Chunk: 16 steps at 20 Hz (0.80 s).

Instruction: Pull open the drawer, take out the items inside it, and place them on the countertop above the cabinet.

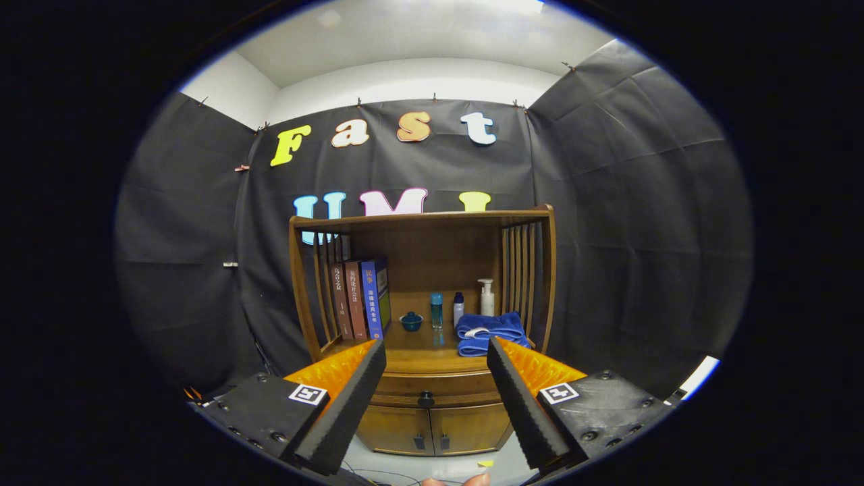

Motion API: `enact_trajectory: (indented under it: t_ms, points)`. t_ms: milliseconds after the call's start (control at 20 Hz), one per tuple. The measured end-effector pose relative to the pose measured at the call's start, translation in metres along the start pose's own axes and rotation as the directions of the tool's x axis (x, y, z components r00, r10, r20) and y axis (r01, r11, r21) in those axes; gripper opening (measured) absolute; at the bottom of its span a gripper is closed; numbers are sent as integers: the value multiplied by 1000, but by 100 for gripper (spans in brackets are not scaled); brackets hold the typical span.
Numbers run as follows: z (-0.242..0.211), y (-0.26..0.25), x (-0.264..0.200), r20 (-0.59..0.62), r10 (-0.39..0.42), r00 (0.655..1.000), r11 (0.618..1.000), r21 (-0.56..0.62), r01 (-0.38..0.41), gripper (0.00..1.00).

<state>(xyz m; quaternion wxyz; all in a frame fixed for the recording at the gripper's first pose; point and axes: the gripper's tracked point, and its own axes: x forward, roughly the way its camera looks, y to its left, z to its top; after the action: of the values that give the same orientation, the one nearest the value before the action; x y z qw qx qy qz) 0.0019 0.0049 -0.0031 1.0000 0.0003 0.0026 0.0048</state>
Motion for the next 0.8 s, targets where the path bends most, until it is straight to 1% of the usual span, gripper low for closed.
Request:
enact_trajectory:
  t_ms: [250, 450, 650, 800]
  points:
    - [-3, 0, 2, -1, -4, 1000, 1000, -2, 4, 99]
    - [-17, -1, 10, -8, -11, 1000, 1000, -2, 11, 99]
    - [-44, -8, 26, -14, -33, 999, 999, 11, 33, 99]
    - [-76, -5, 45, -26, -27, 999, 1000, 16, 27, 99]
